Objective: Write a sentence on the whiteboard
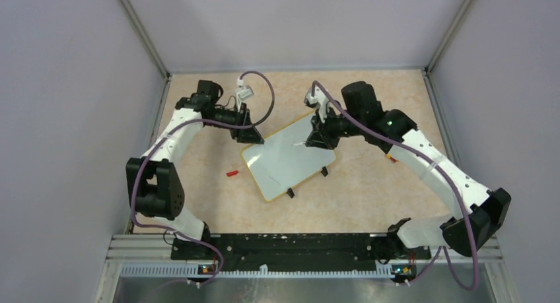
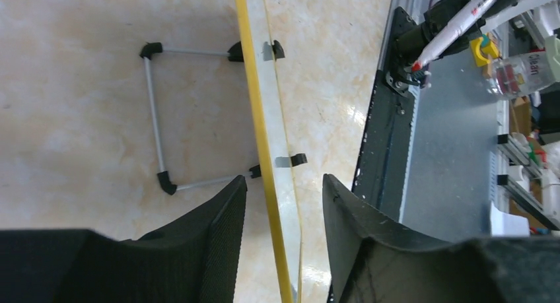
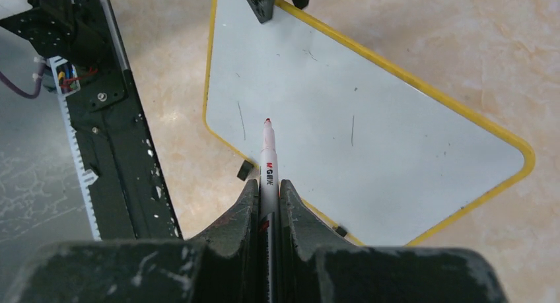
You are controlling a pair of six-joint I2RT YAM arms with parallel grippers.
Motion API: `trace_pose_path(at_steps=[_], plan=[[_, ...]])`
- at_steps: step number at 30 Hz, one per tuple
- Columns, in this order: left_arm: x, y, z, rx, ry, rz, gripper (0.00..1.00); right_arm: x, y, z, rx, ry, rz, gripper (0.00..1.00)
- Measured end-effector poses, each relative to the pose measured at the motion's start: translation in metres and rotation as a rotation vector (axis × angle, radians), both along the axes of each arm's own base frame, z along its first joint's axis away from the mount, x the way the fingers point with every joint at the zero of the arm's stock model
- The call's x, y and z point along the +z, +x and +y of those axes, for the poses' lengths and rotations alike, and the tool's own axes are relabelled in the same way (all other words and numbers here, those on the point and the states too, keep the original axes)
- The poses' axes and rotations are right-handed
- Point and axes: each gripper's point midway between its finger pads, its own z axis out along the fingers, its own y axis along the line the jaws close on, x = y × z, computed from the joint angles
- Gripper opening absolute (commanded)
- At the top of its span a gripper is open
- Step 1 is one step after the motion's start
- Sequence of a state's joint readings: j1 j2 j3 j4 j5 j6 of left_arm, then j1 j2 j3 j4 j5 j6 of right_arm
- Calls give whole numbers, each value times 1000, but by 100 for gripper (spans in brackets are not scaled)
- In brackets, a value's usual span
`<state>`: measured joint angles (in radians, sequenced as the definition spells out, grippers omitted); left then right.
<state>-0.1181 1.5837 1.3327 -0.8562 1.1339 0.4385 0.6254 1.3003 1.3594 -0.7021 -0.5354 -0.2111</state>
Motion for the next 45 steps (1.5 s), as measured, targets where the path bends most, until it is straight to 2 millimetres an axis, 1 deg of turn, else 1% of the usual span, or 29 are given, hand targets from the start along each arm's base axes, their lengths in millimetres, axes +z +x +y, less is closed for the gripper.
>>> trace_pose_path(at_steps=[3, 6, 9, 15, 19, 20, 21, 23, 26, 27, 28, 29, 30, 33, 34, 36, 38, 40, 42, 43, 45], plan=[[-11, -4, -13, -32, 8, 48, 36, -5, -5, 13, 37, -30, -33, 0], [-22, -5, -22, -48, 20, 87, 28, -11, -11, 24, 73, -49, -45, 0], [-25, -5, -28, -57, 25, 98, 21, -15, -18, 33, 107, -59, -52, 0], [-26, -6, -47, -86, 23, 103, 17, -24, -33, 52, 170, -91, -64, 0], [-31, -8, -60, -119, 33, 106, 17, -29, -39, 62, 198, -110, -82, 0], [-33, -8, -62, -124, 37, 108, 18, -30, -40, 63, 201, -115, -85, 0], [-34, -9, -64, -130, 42, 110, 22, -30, -40, 65, 203, -117, -87, 0], [-36, -9, -67, -138, 43, 115, 35, -29, -39, 68, 201, -117, -97, 0], [-32, -7, -68, -137, 47, 119, 54, -27, -37, 69, 191, -117, -113, 0], [-30, -5, -68, -134, 46, 116, 62, -26, -36, 69, 190, -116, -115, 0], [-27, -3, -67, -130, 44, 112, 73, -25, -36, 70, 188, -114, -119, 0], [-23, 1, -64, -119, 41, 103, 93, -25, -35, 71, 188, -112, -121, 0], [-18, 7, -60, -101, 37, 90, 98, -25, -36, 71, 189, -111, -122, 0], [-5, 23, -37, -21, 28, 60, 99, -25, -37, 73, 195, -112, -120, 0], [1, 29, -26, 19, 24, 51, 99, -23, -37, 74, 197, -109, -124, 0], [14, 42, 0, 117, 13, 24, 99, -19, -37, 79, 204, -100, -131, 0], [28, 51, 30, 230, -11, -2, 99, -15, -37, 82, 209, -91, -139, 0], [40, 51, 60, 321, -52, -18, 99, -12, -36, 85, 213, -86, -151, 0], [46, 47, 84, 381, -78, -33, 99, -10, -34, 86, 215, -85, -160, 0], [48, 43, 93, 401, -85, -40, 99, -9, -33, 87, 217, -84, -165, 0], [47, 36, 100, 418, -88, -52, 99, -9, -31, 88, 219, -86, -172, 0]])
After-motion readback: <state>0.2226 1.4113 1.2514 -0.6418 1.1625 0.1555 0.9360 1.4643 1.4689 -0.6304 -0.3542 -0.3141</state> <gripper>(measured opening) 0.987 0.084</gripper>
